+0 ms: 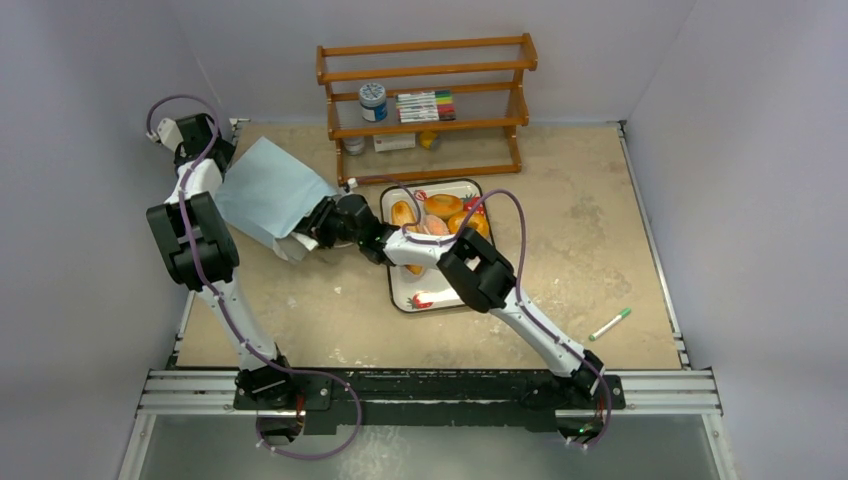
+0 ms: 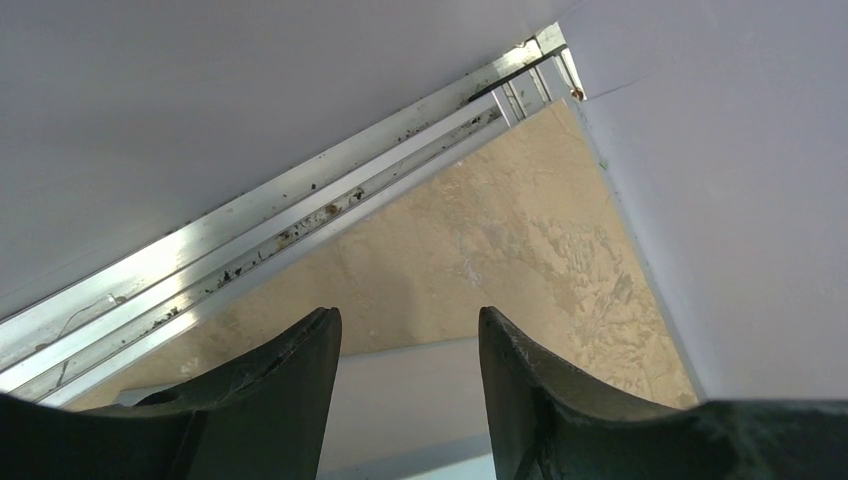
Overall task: Take the fake bread out of the paper bag
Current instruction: Take out the fake bread from the paper bag.
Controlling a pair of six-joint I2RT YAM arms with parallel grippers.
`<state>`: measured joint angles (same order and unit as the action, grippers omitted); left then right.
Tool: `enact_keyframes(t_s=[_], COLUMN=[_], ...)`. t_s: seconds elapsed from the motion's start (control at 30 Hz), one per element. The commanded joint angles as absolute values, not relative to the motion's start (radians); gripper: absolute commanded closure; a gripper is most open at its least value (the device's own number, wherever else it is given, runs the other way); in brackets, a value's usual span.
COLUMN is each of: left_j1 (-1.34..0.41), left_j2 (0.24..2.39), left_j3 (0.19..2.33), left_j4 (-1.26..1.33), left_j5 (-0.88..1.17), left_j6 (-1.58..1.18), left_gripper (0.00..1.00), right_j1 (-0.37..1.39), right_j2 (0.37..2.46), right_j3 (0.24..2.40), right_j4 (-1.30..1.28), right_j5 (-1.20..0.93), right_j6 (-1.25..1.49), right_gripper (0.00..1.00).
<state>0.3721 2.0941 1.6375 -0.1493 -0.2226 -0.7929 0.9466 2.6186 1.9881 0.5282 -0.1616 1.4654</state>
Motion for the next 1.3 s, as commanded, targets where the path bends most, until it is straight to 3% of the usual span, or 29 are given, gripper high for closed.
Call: enact_keyframes(t_s=[0.0, 0.2, 0.33, 0.53, 0.8, 1.27], left_j1=[0.376, 0.373, 0.367, 0.351, 0.318, 0.283], left_j2=[2.104, 2.100, 2.093, 2.074, 2.039, 1.810], left_j3=[1.623, 1.613, 1.597, 1.581, 1.547, 1.469], left_j4=[-0.116, -0.104, -0.098, -0.100, -0.106, -0.079], left_j5=[-0.189, -0.172, -0.167, -0.169, -0.178, -0.338], left_j6=[-0.808, -0.817, -0.824, -0.845, -0.872, -0.928], left_gripper=[0.48, 0.48, 0.48, 0.48, 0.48, 0.46], right_j1=[0.939, 0.937, 0.931, 0.931, 0.935, 0.996], right_j2=[2.651, 2.714, 2.699, 2.480, 2.186, 1.825], right_j3=[2.112, 2.222, 2.186, 1.912, 1.510, 1.127], right_j4=[0.536, 0.481, 0.503, 0.529, 0.561, 0.457], right_j5=[-0.175, -0.185, -0.193, -0.104, -0.053, 0.018], right_j6=[1.469, 1.464, 1.459, 1.372, 1.303, 1.205], right_gripper=[0.63, 0.66, 0.88, 1.00, 1.00, 1.00])
